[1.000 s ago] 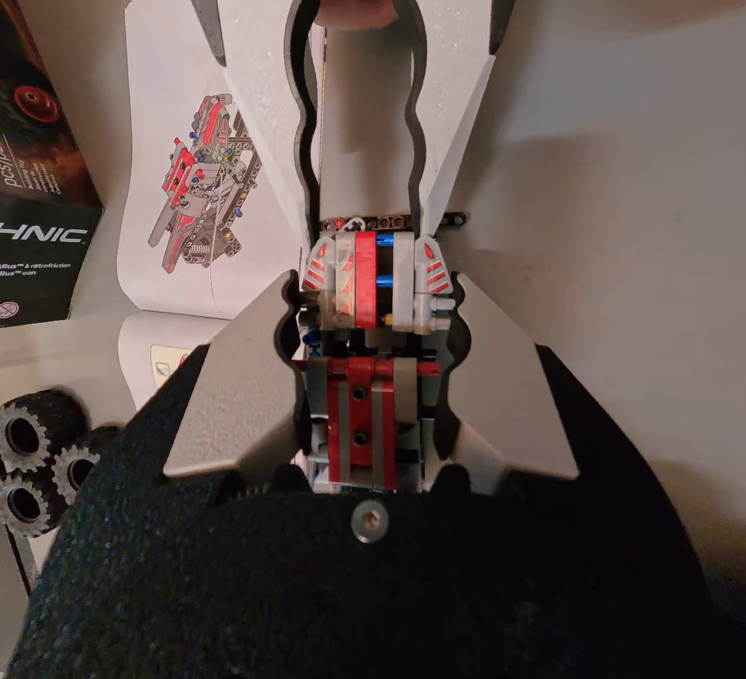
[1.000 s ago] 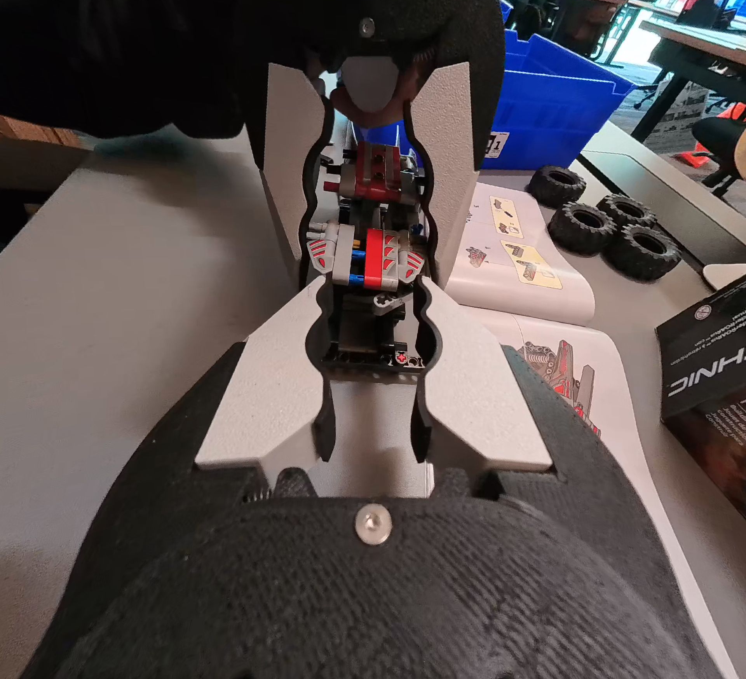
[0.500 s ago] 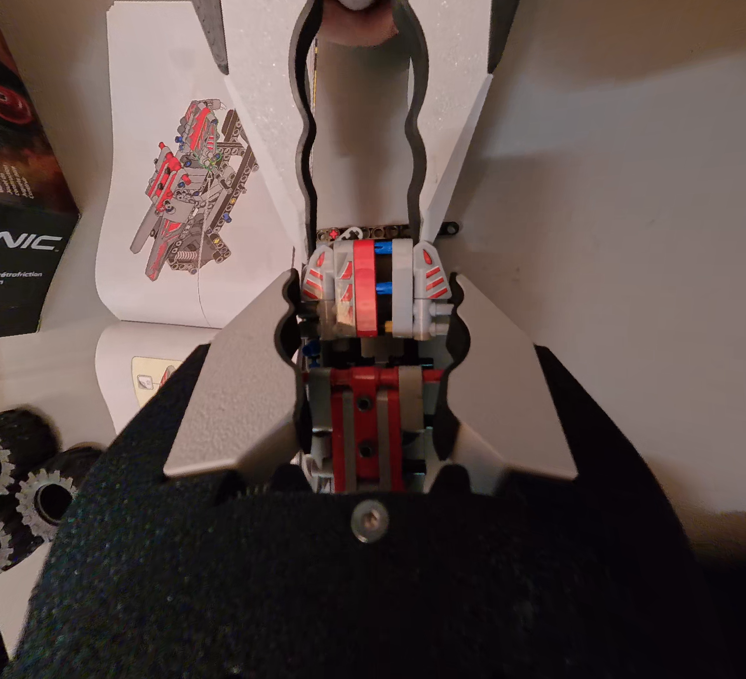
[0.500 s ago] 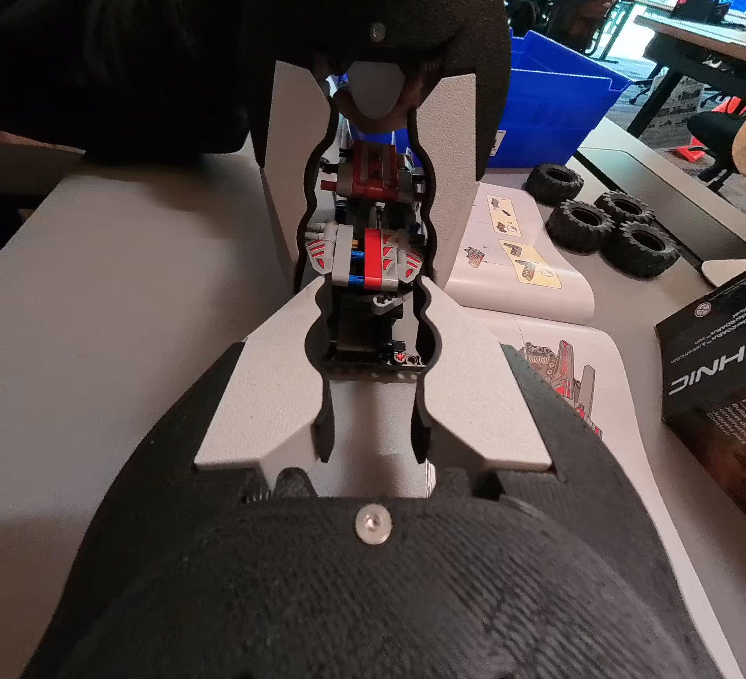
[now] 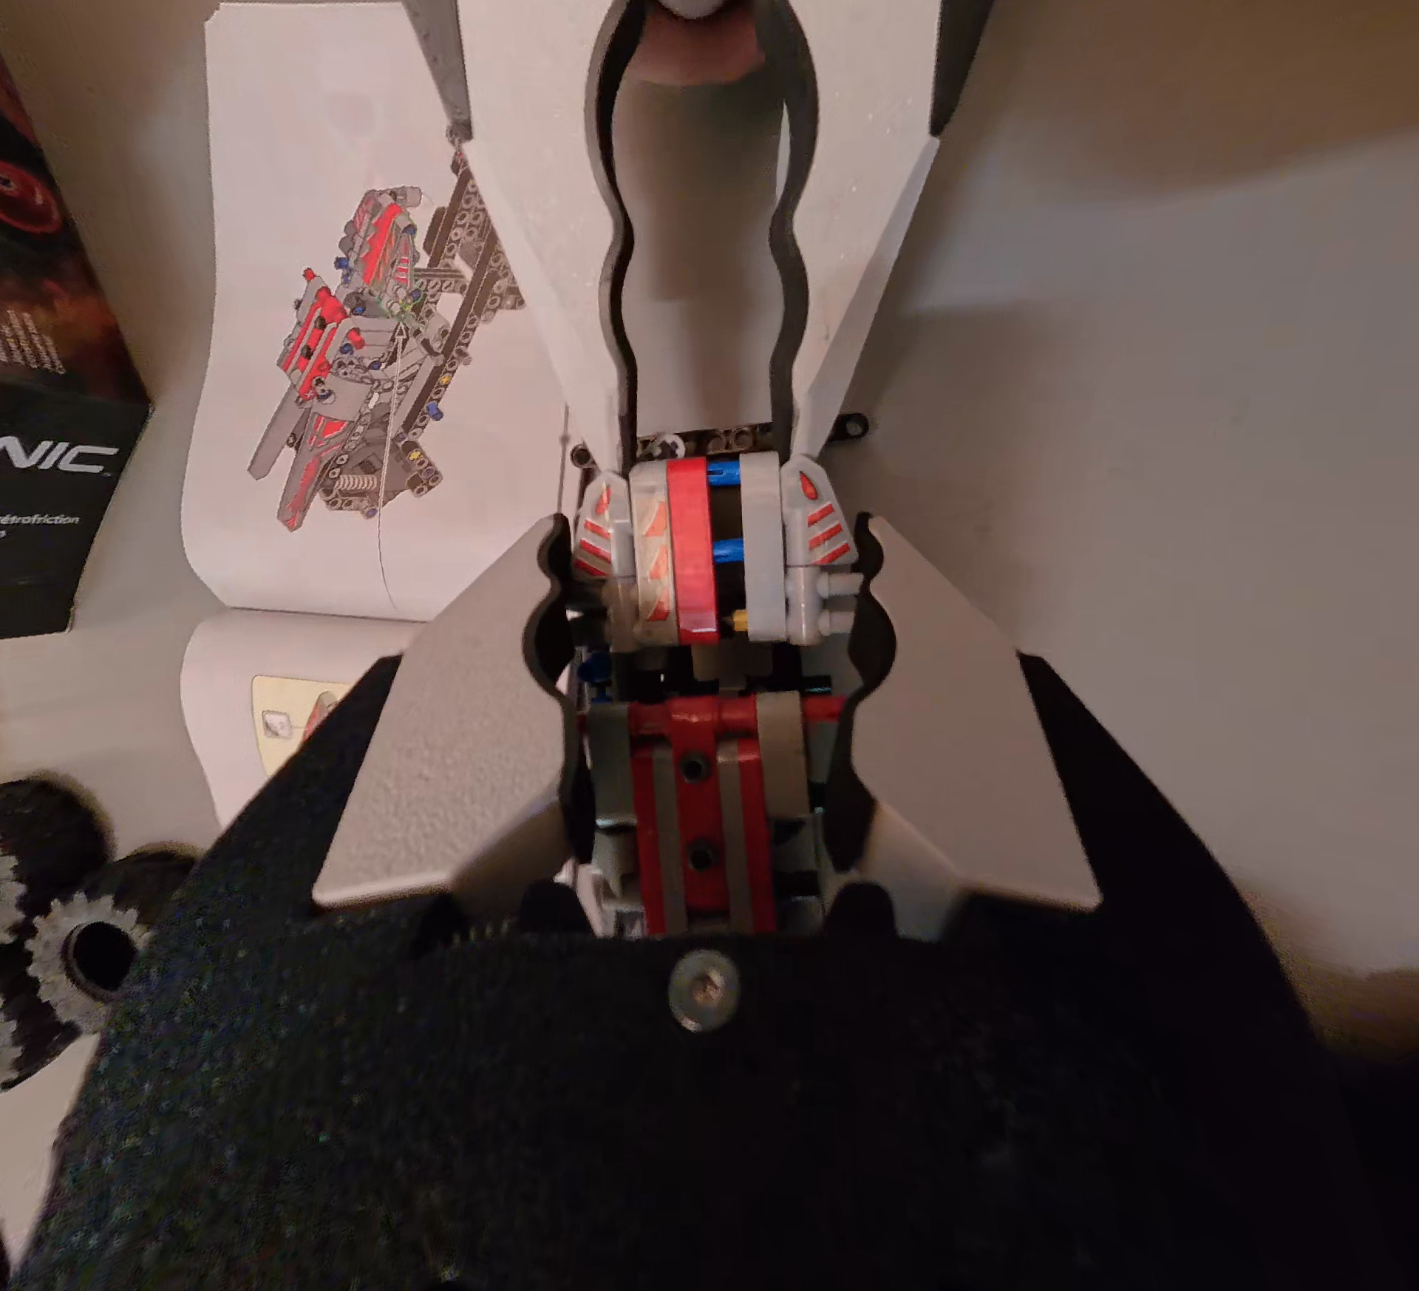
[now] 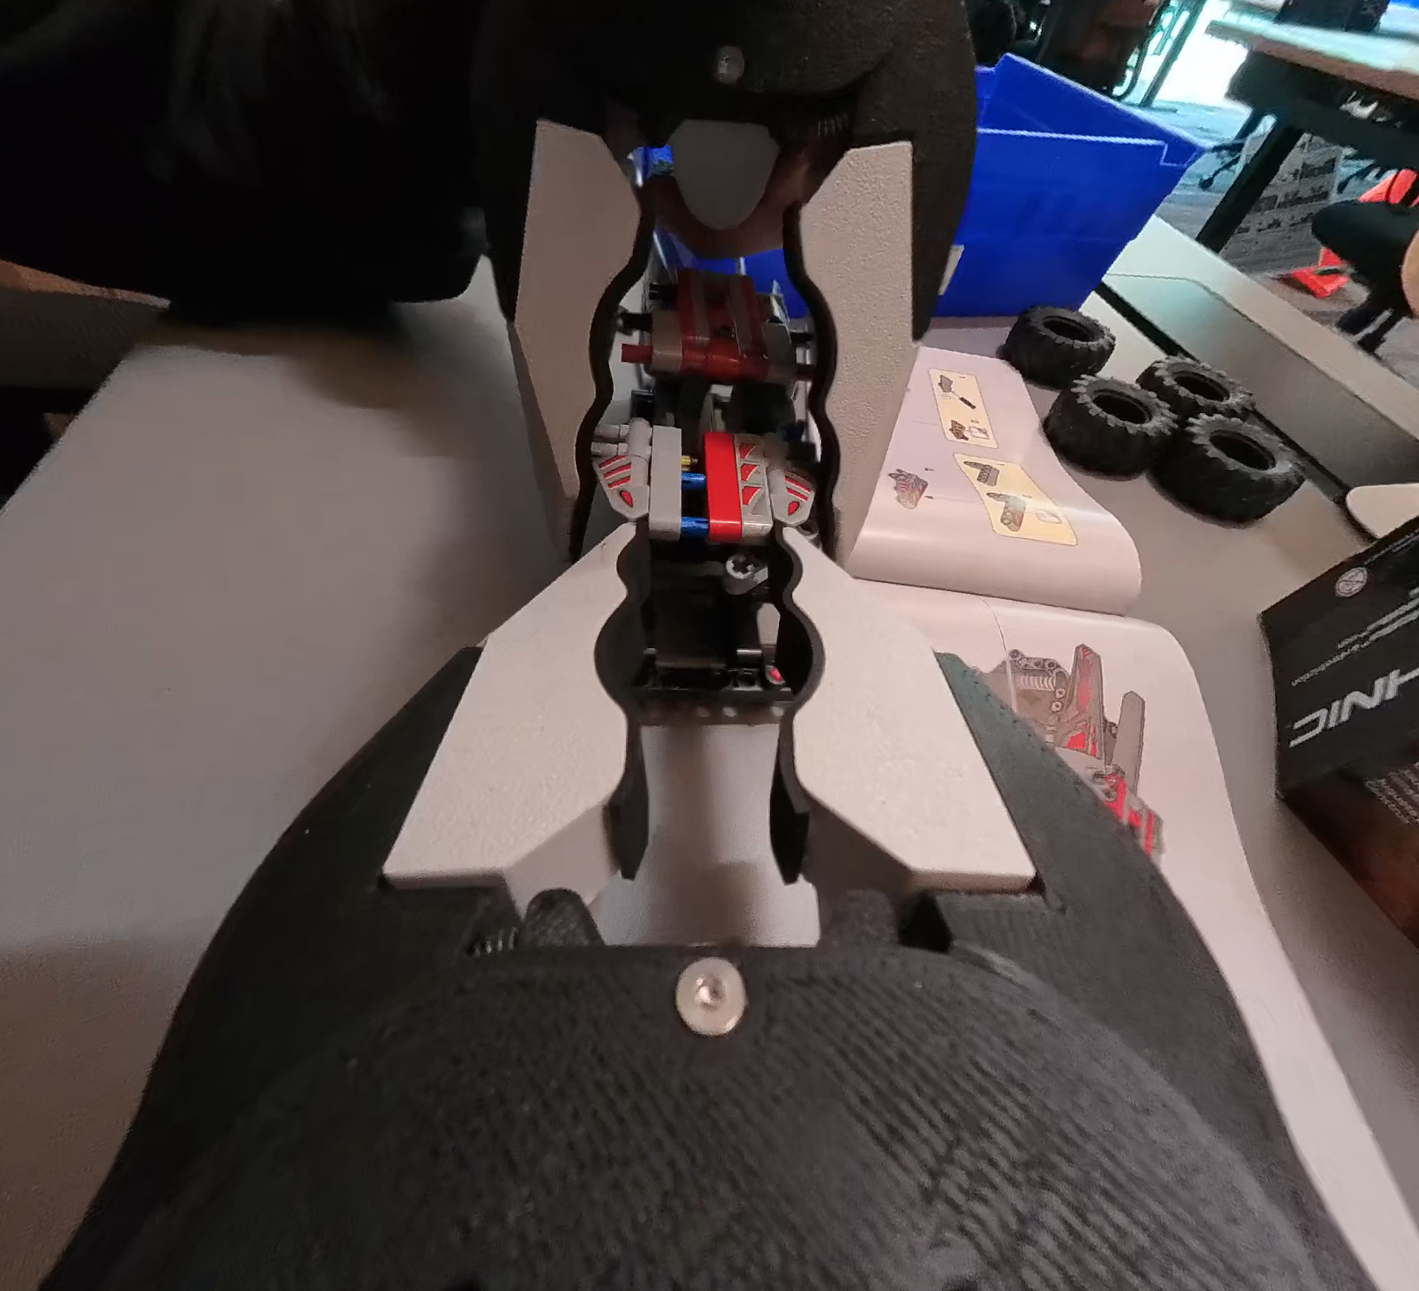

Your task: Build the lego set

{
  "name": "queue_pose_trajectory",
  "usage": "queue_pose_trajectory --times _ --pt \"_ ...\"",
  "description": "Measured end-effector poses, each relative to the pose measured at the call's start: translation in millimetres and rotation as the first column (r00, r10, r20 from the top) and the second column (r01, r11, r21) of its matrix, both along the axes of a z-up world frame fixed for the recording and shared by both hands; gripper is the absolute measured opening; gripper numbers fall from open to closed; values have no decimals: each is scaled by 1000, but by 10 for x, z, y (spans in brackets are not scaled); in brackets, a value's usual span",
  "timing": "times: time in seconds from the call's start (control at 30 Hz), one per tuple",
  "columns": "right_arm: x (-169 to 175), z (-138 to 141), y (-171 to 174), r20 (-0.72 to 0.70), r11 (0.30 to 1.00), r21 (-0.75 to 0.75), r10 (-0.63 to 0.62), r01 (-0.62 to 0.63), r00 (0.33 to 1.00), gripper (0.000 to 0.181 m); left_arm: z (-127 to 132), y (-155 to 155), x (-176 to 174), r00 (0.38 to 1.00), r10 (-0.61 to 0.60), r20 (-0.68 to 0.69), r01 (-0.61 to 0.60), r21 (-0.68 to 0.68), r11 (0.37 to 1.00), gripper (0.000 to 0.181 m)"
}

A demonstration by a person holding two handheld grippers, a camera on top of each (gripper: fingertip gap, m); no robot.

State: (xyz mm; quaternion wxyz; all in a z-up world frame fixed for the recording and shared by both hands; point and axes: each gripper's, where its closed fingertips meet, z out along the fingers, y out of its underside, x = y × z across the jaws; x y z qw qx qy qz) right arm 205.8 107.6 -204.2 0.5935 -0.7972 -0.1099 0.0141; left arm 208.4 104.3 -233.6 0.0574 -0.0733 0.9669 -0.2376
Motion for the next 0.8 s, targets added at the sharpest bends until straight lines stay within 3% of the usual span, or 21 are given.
queue_pose_trajectory --times 0.23,0.5,0.53,0.8 --pt "16 8 2 -63 1000 -8 14 -14 998 32 -1 2 6 1000 -17 13 17 0 1000 70" --pt "-1 3 0 -25 1000 -5 15 -15 1000 28 -1 -3 10 1000 -25 18 25 -7 1000 69" --pt "5 3 -2 -22 1000 -4 14 -14 1000 19 3 -7 11 1000 -23 19 23 -13 1000 62" --pt "16 -5 13 -6 1000 -3 4 -4 1000 20 -2 12 30 999 -6 36 5 10 1000 62"
